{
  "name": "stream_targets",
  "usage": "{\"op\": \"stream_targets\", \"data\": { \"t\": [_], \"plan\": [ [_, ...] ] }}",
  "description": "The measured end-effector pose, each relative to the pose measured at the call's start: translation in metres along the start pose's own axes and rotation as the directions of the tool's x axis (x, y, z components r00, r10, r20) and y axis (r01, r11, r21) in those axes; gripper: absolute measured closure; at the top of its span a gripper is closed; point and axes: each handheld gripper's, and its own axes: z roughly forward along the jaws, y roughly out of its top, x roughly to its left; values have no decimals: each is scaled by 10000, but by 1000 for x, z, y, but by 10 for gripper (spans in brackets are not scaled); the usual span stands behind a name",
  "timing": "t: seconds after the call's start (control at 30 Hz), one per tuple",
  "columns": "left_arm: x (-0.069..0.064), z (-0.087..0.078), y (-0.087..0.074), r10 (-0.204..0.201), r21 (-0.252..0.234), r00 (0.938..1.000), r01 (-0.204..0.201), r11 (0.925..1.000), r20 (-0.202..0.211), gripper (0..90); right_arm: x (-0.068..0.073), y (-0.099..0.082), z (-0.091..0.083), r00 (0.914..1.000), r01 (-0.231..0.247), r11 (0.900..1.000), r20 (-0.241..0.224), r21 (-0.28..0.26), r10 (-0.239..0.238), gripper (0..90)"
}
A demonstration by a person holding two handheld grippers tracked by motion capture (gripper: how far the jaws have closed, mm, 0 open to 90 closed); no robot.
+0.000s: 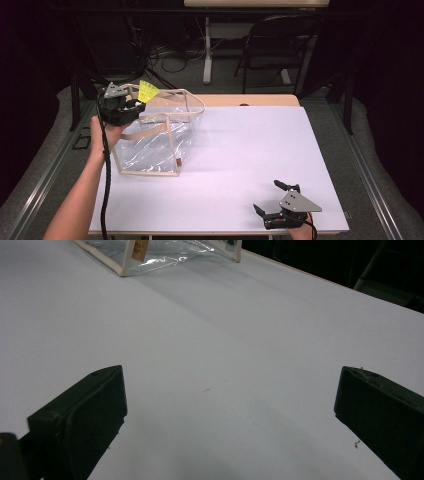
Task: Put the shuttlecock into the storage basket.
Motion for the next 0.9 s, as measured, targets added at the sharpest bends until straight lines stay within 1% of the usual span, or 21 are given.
{"op": "stream_targets", "data": {
  "t": [0.37,0.5,0.67,0.77,0.9],
  "plan": [
    [0,1,-2,-10,243,10000,8,9997,76,643,0,0,1,10000,-2,10000,3,16,2,1],
    [1,3,-2,14,412,10000,-18,9991,98,643,1,0,0,10000,-4,10000,12,16,4,0],
    [1,3,-2,11,508,9999,-17,9987,110,642,1,0,0,10000,-4,10000,6,9,4,1],
    [1,4,-2,20,686,9999,-28,9976,127,642,1,0,0,10000,-3,10000,6,16,3,1],
    [2,5,-3,-11,763,9999,1,9971,138,642,1,0,0,10000,0,10000,2,13,0,1]
  ]
}}
